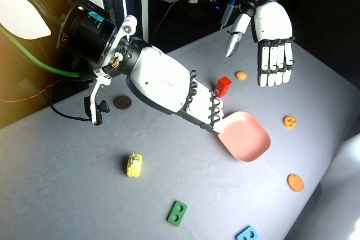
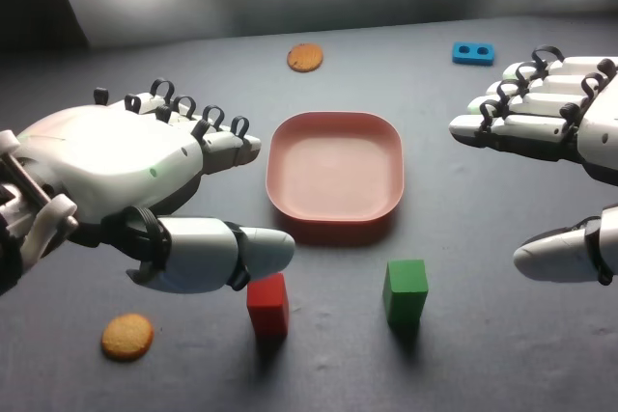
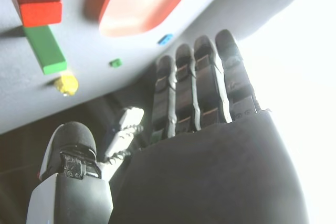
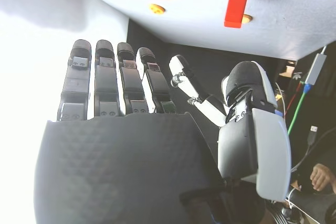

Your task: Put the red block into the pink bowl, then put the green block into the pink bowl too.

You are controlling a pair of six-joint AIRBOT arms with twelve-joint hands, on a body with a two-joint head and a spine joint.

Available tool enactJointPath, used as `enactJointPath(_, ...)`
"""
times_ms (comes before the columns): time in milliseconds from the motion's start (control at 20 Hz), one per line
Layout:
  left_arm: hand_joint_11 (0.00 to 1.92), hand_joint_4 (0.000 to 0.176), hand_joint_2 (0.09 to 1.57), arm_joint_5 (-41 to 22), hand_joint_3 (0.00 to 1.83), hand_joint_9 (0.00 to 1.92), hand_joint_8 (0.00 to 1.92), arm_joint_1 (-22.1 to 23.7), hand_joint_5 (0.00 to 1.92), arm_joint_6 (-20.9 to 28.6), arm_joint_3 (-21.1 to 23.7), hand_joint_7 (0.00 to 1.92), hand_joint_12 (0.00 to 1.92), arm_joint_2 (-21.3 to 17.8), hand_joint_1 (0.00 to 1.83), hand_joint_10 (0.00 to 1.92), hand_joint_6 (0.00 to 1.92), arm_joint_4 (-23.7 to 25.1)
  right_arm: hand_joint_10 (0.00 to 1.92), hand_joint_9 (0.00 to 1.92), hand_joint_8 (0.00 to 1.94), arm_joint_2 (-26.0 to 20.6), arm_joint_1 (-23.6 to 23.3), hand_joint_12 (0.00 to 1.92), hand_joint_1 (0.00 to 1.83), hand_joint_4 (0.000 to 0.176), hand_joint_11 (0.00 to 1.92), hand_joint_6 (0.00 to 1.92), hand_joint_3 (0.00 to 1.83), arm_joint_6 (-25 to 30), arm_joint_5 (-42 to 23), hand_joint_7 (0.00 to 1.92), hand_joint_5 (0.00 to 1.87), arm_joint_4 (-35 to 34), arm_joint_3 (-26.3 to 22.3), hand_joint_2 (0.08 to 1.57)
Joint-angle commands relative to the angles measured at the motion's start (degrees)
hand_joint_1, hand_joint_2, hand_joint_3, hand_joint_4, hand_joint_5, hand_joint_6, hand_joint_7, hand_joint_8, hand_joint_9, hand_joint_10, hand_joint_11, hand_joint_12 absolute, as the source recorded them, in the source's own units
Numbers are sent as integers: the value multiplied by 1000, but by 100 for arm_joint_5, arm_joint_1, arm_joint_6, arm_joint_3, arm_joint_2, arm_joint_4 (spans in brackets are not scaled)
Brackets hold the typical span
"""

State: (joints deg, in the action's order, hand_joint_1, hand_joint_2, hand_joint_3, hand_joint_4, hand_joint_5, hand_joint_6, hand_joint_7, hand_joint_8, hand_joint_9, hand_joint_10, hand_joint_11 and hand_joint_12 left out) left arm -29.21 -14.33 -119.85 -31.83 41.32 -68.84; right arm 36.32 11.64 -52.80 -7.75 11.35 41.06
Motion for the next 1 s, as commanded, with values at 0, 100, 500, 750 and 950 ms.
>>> enactJointPath(0, 0, 0, 1176, -303, 1, 217, 7, 79, 247, -31, 23, 259, 387, -33, 0, 9, 4, 155, 0, 0, 0, -51, -111, 6, 34, 0, 12, 2, 3, 3, -569, 0, 5, -57, -9, 1155)
enactJointPath(100, 0, 0, 1187, -303, 3, 226, 5, 65, 256, -160, 15, 266, 443, -33, 0, 7, 4, 83, 9, 26, 11, -51, -118, 24, 73, 0, 45, 13, 0, 3, -566, 35, 42, -56, -9, 1148)
enactJointPath(500, 0, 0, 1140, -305, 0, 231, 2, -216, 266, -182, -58, 274, 454, 140, 118, 1, 6, 153, 4, 18, 3, -47, -129, 58, 94, 0, 0, 3, 2, 1, -531, 44, 51, -55, -10, 1156)
enactJointPath(750, 0, 0, 1069, -502, 0, 150, 3, -425, 211, 306, -144, 205, 326, 381, 372, 1, 0, 766, 6, 31, 4, -45, -133, 5, 60, 0, 8, 4, 0, -22, -530, 59, 59, -55, -10, 1159)
enactJointPath(950, 0, 0, 1078, -611, 3, 123, 2, -728, 181, 737, -199, 183, 212, 463, 574, 3, 2, 1143, 7, 43, 5, -45, -132, 18, 110, 0, 25, 5, 0, -80, -530, 70, 68, -55, -11, 1146)
